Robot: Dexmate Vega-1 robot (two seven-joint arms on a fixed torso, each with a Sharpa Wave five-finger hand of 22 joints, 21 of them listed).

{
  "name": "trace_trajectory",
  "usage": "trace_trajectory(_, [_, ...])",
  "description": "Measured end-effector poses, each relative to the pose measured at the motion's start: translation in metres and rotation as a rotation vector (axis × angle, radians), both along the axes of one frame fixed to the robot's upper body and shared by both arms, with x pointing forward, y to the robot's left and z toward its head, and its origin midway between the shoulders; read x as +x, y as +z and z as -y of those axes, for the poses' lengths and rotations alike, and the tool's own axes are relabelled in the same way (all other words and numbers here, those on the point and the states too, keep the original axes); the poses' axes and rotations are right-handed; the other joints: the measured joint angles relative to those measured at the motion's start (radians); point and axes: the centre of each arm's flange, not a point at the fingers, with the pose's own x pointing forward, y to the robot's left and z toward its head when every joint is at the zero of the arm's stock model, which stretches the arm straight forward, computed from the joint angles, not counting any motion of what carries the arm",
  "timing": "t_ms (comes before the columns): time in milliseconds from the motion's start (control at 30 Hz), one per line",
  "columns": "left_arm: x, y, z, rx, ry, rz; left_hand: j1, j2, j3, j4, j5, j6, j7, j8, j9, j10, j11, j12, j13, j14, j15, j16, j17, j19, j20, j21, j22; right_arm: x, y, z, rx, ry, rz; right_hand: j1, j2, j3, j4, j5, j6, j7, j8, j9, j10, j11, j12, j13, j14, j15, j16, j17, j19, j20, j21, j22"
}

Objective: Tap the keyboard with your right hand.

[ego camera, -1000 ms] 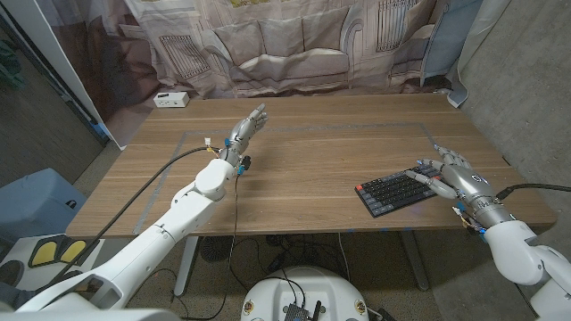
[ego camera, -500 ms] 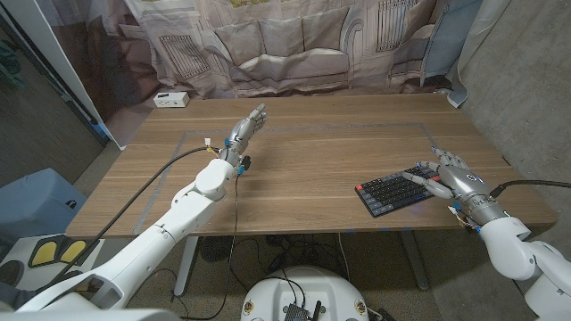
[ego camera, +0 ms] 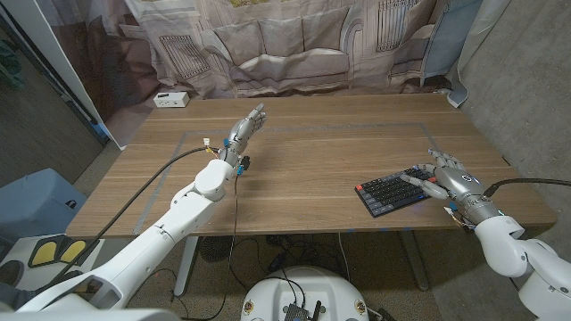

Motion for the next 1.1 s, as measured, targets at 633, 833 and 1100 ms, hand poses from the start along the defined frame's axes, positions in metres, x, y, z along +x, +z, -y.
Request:
trace_trajectory(633, [0.000, 0.004, 0.000, 0.001, -0.002, 0.008, 0.000, 0.000, 0.000, 0.000, 0.000, 0.009, 0.002, 0.000, 0.000, 0.004, 0.004, 0.000, 0.000, 0.000, 0.000, 0.000, 0.000, 0.000, 0.000, 0.000, 0.000, 0.008, -0.003, 0.001, -0.007, -0.030, -0.028, -0.004, 0.004, 0.004, 0.004, 0.000, 0.042, 0.004, 0.015, 0.000, 0.000, 0.000, 0.011, 0.000, -0.004, -0.004, 0.008, 0.000, 0.000, -0.007, 0.008, 0.000])
trace_trajectory(833, [0.000, 0.006, -0.001, 0.002, -0.001, 0.010, 0.000, 0.000, -0.003, -0.003, 0.000, 0.011, 0.000, 0.000, 0.000, 0.004, 0.004, 0.000, 0.000, 0.004, 0.004, 0.000, 0.000, 0.000, 0.000, 0.000, 0.000, 0.011, -0.004, 0.002, 0.003, -0.040, -0.038, -0.009, 0.009, 0.004, 0.004, -0.007, 0.066, 0.009, 0.022, 0.000, 0.000, 0.000, 0.011, -0.002, -0.004, -0.004, 0.008, 0.000, 0.000, -0.007, 0.008, 0.000])
trace_trajectory(1100, [0.002, 0.008, -0.001, 0.005, 0.000, 0.013, 0.000, 0.000, -0.004, -0.004, 0.000, 0.016, 0.005, 0.000, 0.000, 0.011, 0.003, 0.000, 0.000, 0.004, 0.004, 0.000, 0.000, 0.000, 0.000, 0.000, 0.000, 0.019, -0.006, 0.001, -0.004, -0.044, -0.058, -0.009, 0.009, 0.004, 0.004, -0.008, 0.071, 0.007, 0.022, 0.000, -0.002, -0.002, 0.018, -0.003, -0.004, -0.004, 0.015, 0.000, 0.000, -0.007, 0.016, 0.000])
